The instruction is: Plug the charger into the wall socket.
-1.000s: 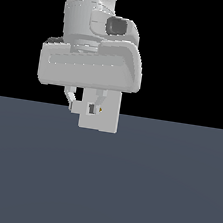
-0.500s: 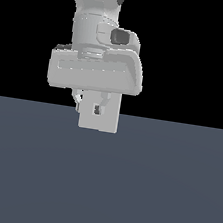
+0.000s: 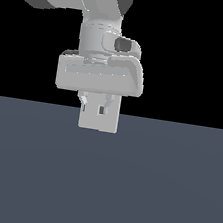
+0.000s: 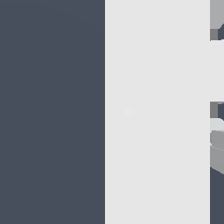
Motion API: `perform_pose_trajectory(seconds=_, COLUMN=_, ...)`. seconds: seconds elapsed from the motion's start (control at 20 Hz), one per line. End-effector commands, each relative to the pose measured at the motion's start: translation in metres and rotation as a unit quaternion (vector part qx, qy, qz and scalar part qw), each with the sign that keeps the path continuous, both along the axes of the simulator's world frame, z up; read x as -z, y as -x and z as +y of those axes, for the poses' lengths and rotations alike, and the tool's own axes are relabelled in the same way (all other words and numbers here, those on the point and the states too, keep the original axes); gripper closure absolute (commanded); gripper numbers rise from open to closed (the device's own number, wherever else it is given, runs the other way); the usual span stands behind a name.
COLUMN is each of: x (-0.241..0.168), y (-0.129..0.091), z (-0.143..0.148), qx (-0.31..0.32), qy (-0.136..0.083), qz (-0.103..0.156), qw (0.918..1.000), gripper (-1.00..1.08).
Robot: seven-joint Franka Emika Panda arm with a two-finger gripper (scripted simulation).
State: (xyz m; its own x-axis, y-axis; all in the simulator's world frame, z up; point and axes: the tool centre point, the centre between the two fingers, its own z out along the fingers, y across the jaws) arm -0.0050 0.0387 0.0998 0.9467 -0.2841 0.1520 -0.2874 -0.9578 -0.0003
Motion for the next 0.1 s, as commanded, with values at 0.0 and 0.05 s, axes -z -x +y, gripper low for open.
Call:
perform_pose_trajectory(seconds=0.0, x=-0.0002, y=-0.0011, z=0.0002, qx=0.0, qy=0.0, qz=0.0, qw=1.0, gripper=1.08)
perform_pose_trajectory(seconds=0.05, x=-0.0002, y=-0.0009, z=0.0002, qx=0.0, qy=0.0, qz=0.0, qw=1.0, gripper=1.08)
